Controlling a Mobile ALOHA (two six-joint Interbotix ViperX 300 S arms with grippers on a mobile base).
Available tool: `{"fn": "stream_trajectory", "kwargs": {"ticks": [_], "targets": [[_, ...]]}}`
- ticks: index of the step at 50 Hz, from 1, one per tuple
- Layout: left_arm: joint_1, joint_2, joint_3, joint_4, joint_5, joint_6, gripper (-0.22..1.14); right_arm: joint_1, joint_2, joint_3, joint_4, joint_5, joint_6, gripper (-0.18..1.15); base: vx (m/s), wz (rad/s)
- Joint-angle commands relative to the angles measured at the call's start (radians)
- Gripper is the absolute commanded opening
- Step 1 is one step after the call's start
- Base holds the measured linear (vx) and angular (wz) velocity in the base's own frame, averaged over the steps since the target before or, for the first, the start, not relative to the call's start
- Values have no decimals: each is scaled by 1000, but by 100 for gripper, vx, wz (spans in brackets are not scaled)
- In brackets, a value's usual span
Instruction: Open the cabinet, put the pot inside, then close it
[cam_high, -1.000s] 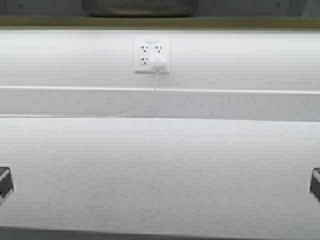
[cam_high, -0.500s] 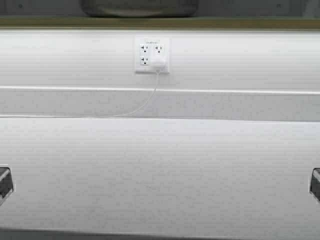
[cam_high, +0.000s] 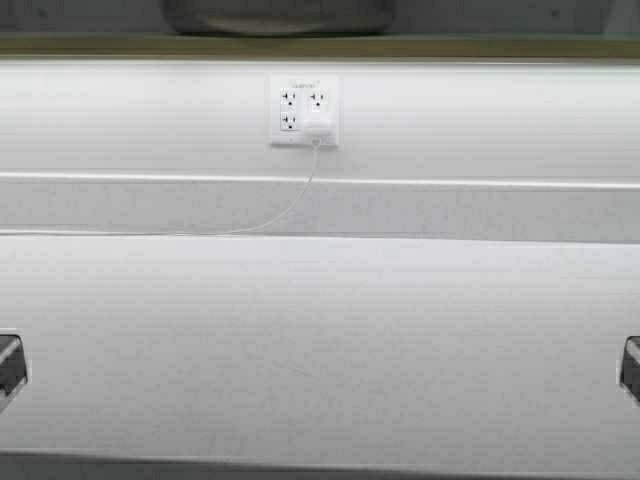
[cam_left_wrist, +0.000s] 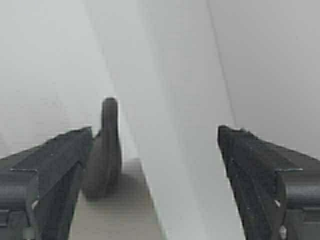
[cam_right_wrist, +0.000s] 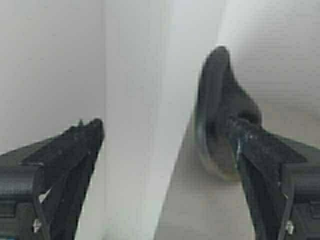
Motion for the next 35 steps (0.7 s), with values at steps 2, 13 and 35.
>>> {"fn": "stream_trajectory", "kwargs": {"ticks": [2, 13, 35], "targets": [[3, -61, 57, 18, -11, 28, 88, 9, -87, 75, -25, -14, -3, 90, -3, 0], [-8, -89, 146, 140, 3, 72, -14, 58, -126, 129, -95, -14, -80, 1, -6, 0], [-18, -245, 250, 387, 365, 410, 3, 66, -262, 166, -330, 460, -581, 7, -10, 0]]}}
